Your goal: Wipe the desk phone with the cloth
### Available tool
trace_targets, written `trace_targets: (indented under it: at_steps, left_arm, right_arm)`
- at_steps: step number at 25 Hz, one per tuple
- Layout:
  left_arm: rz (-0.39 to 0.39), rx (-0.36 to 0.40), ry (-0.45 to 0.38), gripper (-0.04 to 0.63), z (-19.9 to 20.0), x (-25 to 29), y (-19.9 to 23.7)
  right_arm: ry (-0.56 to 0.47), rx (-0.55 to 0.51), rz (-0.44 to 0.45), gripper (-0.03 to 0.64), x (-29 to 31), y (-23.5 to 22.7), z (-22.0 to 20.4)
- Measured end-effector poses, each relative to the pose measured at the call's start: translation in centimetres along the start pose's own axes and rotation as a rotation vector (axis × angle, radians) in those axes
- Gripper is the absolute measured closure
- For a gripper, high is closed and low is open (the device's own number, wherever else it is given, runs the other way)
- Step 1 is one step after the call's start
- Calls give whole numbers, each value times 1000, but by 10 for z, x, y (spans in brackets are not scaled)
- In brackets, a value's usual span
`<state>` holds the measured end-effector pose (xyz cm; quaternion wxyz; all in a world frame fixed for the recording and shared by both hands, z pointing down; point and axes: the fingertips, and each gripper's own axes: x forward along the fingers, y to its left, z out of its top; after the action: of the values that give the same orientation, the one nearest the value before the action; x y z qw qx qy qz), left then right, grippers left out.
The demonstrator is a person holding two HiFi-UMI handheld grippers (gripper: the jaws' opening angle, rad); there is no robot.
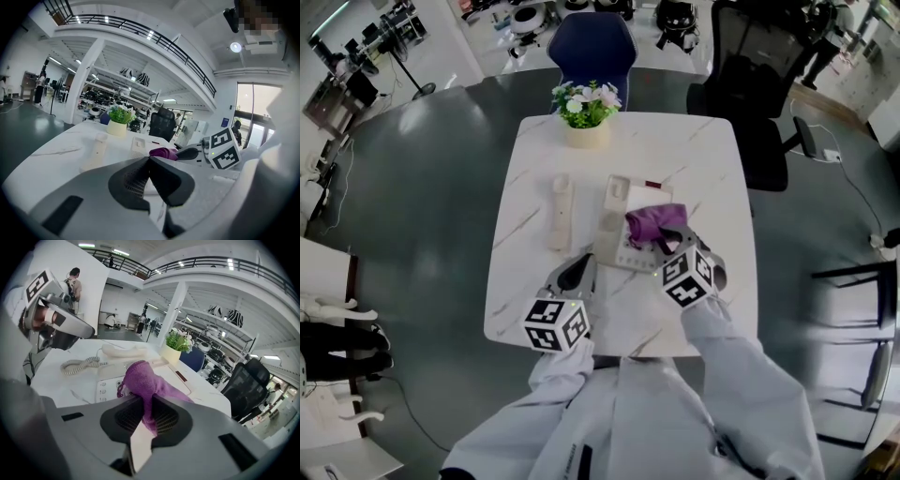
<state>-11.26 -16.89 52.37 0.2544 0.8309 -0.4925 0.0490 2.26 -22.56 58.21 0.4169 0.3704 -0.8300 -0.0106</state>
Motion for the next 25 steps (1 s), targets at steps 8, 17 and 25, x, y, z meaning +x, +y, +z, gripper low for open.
trace_targets:
  at_steps: [8, 17, 25]
  left_arm:
    - [-5, 5, 10, 597, -2, -2, -2]
    - [-10, 5, 16, 597, -8, -5, -2]
    - [-18, 11, 18, 597, -9, -6, -5]
  right_arm:
    - [11, 3, 32, 581, -6, 10, -3]
    - [29, 4, 73, 581, -10, 27, -10]
    - [50, 5, 126, 581, -15, 41, -14]
